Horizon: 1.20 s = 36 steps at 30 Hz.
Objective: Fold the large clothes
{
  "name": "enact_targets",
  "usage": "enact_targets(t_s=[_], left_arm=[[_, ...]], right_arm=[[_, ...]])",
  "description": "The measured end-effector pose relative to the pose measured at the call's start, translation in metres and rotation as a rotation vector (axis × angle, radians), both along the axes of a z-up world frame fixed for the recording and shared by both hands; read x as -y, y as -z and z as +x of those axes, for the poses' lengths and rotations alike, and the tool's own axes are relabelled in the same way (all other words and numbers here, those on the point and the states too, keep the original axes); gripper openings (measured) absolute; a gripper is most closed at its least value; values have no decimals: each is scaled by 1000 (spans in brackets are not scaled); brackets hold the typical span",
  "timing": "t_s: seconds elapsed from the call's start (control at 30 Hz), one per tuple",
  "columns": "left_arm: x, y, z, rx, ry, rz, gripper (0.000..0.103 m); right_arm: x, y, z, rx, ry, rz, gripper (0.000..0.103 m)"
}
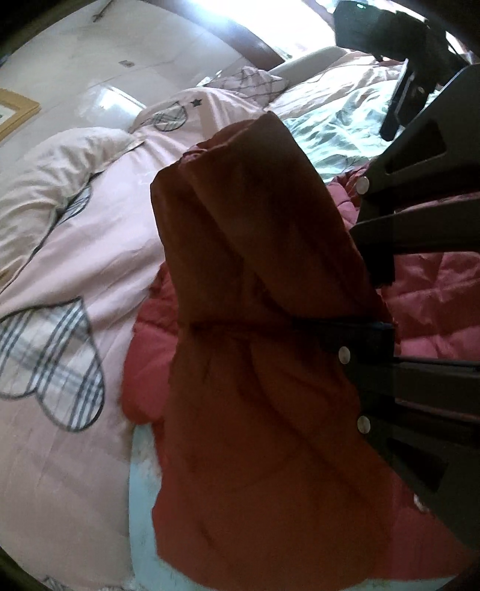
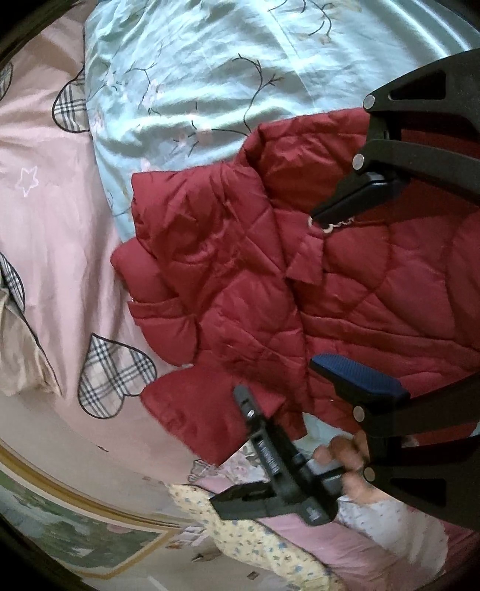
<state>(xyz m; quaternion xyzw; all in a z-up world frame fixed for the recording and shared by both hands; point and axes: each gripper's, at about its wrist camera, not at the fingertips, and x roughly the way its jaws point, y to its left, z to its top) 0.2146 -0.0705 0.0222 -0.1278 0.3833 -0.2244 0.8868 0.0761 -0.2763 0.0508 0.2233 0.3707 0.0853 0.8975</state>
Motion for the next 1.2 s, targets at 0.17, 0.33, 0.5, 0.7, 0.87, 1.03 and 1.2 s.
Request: enact_targets(t_s=[0.17,0.33,0.5,0.7,0.87,1.03,1.2], left_arm=[[38,19,2,0,78,56,10],[62,39,7,-14,104,121,10],[67,50,9,-19,98,145,11],[70,53,10,-19,98,161,11],[62,54,8,-63,124,132,31],[43,47,-6,-82,197,55,56],[9,27,-15,-38,159,72,56]], right_arm=[[16,0,13,9,14,66,76],[33,2,38,2,33,155,76],[36,6,76,-9,14,255,76],[21,24,126,-67,-18,275,72],[14,34,137,-86,-7,222,12],[20,23,132,-41,11,152,9],[29,14,130,-13,49,22,8]])
